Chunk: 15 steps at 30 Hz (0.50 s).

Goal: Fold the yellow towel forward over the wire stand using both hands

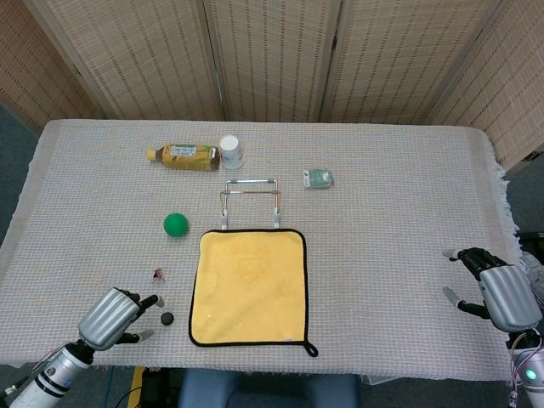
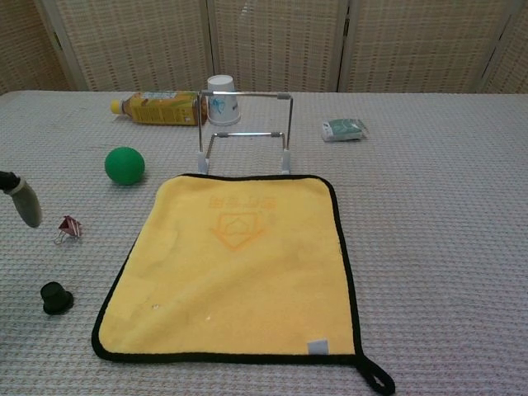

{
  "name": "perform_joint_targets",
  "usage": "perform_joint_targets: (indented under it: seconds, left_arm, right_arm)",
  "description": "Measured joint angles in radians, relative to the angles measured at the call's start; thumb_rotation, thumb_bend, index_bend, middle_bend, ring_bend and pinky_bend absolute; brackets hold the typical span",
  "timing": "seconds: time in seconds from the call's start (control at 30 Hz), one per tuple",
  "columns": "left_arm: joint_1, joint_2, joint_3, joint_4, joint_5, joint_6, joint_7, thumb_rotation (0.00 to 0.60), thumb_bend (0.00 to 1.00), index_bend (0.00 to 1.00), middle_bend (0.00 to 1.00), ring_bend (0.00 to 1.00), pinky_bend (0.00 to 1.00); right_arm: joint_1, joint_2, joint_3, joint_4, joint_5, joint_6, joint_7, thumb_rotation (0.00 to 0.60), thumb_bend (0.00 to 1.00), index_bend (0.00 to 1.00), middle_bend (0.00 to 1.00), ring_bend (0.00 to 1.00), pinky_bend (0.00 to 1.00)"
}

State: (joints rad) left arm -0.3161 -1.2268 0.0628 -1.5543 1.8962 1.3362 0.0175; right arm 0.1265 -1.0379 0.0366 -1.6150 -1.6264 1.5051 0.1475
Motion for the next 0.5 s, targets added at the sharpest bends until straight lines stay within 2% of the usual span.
perform_joint_targets:
  seconds: [0.5]
  left_arm:
    - [-0.047,-0.144,0.052,0.061,-0.027,-0.136,0.093,0.6,0.16,0.45,1.0,0.83,0.88]
  right_arm:
    - [0.008,-0.015,-0.004,0.01,0.002,-0.019,-0.004,0.6,0.24,0.27,0.37,0.33,0.47]
